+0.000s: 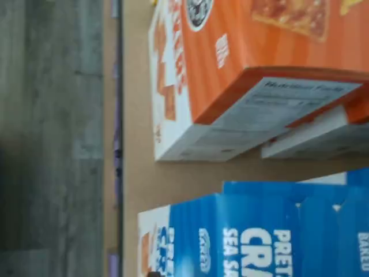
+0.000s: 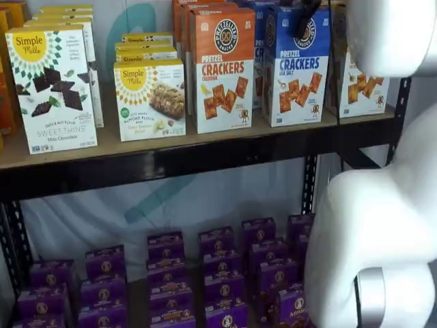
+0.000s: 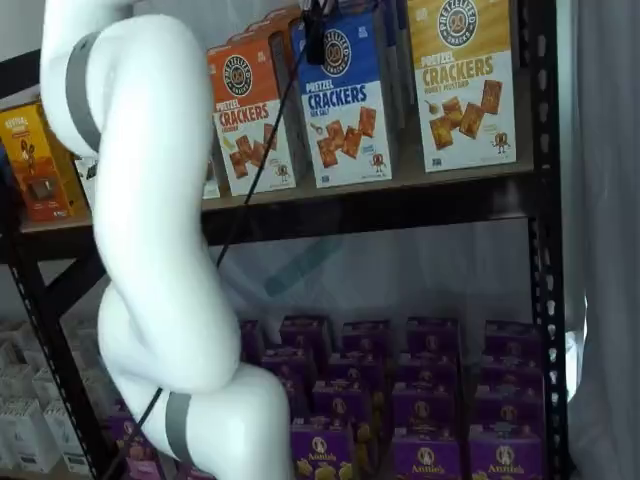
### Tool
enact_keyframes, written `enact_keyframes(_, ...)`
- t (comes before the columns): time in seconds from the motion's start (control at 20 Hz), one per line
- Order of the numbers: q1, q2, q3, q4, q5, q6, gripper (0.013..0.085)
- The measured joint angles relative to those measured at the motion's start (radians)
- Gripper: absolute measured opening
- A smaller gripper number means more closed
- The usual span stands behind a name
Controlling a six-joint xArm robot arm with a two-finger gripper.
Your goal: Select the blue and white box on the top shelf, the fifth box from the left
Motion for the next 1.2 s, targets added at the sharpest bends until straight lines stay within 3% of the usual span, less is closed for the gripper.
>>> enact_keyframes(0.25, 0.008, 0.029, -0.042, -0.04, 0.064, 0.0, 0.085)
enact_keyframes(0.65, 0.001, 0.036, -0.055, -0.036, 0.084, -0.004, 0.085)
enact_keyframes(0.75, -0.003, 0.038, -0.06, -0.028, 0.087, -0.004, 0.077)
enact_keyframes(0.95, -0.007, 0.042, -0.072, -0.023, 0.095, -0.004, 0.069)
enact_keyframes(1.2, -0.009, 0.044, -0.082, -0.024, 0.105, -0.005, 0.069)
